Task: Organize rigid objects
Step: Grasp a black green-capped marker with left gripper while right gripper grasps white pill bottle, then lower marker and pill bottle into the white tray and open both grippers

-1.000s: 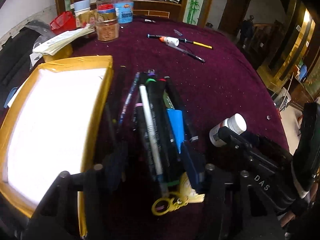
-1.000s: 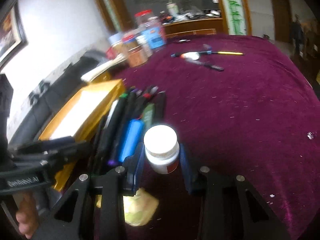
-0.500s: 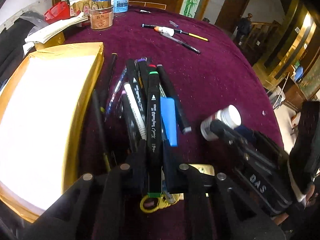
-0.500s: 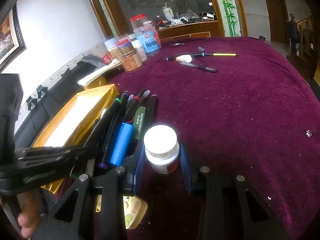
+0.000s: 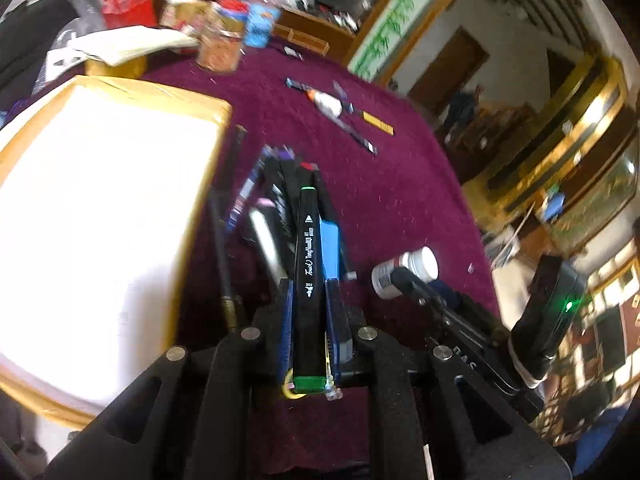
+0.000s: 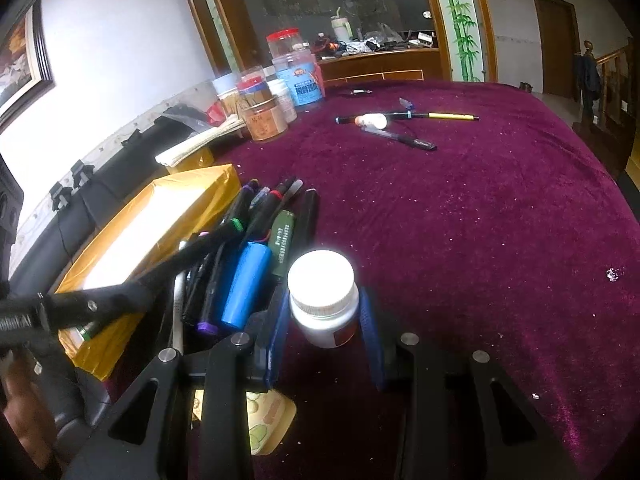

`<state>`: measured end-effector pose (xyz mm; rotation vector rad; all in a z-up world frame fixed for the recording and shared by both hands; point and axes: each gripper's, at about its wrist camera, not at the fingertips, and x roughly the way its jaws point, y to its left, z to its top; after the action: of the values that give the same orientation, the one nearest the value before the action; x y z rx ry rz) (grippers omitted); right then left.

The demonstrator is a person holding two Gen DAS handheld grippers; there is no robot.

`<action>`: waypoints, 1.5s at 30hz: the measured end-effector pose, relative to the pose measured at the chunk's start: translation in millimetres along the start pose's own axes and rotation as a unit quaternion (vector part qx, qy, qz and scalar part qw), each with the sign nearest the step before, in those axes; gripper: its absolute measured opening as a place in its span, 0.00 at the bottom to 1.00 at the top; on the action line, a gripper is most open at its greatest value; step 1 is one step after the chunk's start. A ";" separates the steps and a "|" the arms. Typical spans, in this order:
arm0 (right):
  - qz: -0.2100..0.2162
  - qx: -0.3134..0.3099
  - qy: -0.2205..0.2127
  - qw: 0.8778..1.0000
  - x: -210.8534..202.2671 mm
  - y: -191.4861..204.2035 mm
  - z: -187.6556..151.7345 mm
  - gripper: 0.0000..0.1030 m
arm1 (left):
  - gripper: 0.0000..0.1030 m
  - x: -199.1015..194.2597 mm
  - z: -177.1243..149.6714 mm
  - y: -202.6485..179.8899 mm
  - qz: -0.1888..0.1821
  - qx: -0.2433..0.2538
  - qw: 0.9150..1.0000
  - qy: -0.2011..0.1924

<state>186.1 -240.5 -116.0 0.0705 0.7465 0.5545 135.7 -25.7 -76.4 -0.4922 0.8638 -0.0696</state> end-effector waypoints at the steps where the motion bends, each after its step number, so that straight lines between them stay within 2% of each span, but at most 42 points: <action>1: 0.012 0.005 -0.002 1.000 -0.8 1.8 -0.1 0.30 | 0.12 -8.2 2.1 5.8 -0.001 -0.007 1.000 -0.012; 4: 0.072 0.006 -0.027 0.997 -18.9 21.4 3.5 0.30 | 0.12 -40.7 2.8 27.5 -0.003 -0.026 0.998 -0.050; 6: 0.095 -0.008 -0.034 0.995 -24.4 42.9 7.5 0.30 | 0.12 -57.9 4.9 44.8 0.029 -0.036 0.996 -0.074; 9: 0.144 -0.045 -0.020 0.988 -22.6 87.0 14.8 0.30 | 0.12 -67.2 9.2 74.1 0.054 -0.062 0.993 -0.086; 12: 0.171 -0.079 0.007 0.982 -3.1 132.6 19.7 0.30 | 0.12 -67.5 10.9 106.0 0.084 -0.090 0.989 -0.086; 17: 0.180 -0.120 0.064 0.974 49.3 191.8 16.0 0.30 | 0.12 -56.4 7.4 145.8 0.113 -0.123 0.983 -0.070; 19: 0.172 -0.139 0.087 0.971 68.8 205.4 11.7 0.30 | 0.12 -52.4 1.5 158.2 0.116 -0.131 0.982 -0.064; 22: 0.142 -0.172 0.099 0.970 87.2 225.8 6.4 0.30 | 0.12 -47.0 -5.5 167.4 0.123 -0.134 0.982 -0.052; 25: 0.138 -0.176 0.112 0.968 96.3 227.7 -3.1 0.30 | 0.12 -39.5 -9.9 169.0 0.133 -0.123 0.983 -0.037; 28: 0.134 -0.173 0.103 0.970 93.7 225.4 -7.2 0.31 | 0.15 -34.9 -7.7 165.7 0.152 -0.109 0.982 -0.030; 30: 0.131 -0.172 0.101 0.971 91.3 224.1 -6.8 0.31 | 0.26 -35.5 -6.7 160.4 0.158 -0.098 0.982 -0.031; 31: 0.131 -0.172 0.098 0.971 90.5 224.7 -5.5 0.32 | 0.35 -37.8 -6.3 159.0 0.158 -0.097 0.982 -0.037; 32: 0.129 -0.168 0.093 0.973 86.3 221.5 -3.9 0.36 | 0.46 -43.0 -7.2 157.6 0.159 -0.097 0.981 -0.050; 33: 0.129 -0.163 0.086 0.974 82.8 219.9 -2.2 0.38 | 0.51 -47.0 -6.7 156.6 0.160 -0.098 0.980 -0.059; 34: 0.132 -0.156 0.077 0.976 77.7 217.2 -0.5 0.44 | 0.58 -50.8 -6.6 155.5 0.161 -0.100 0.980 -0.067; 35: 0.136 -0.146 0.066 0.978 69.5 211.7 1.6 0.51 | 0.59 -54.4 -6.6 154.0 0.164 -0.101 0.979 -0.073; 36: 0.137 -0.140 0.057 0.979 63.0 208.8 2.1 0.53 | 0.59 -57.0 -6.2 152.0 0.164 -0.101 0.978 -0.076; 40: 0.138 -0.128 0.027 0.982 38.5 196.7 2.9 0.53 | 0.59 -64.0 -3.3 139.5 0.155 -0.103 0.979 -0.086; 45: 0.166 -0.102 0.030 0.980 14.3 163.4 -4.0 0.53 | 0.59 -67.5 -10.0 104.1 0.118 -0.068 0.986 -0.093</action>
<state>118.0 -94.1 -86.6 -0.0134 0.7364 0.9532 69.9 79.8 -79.8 -0.5110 0.7416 0.2508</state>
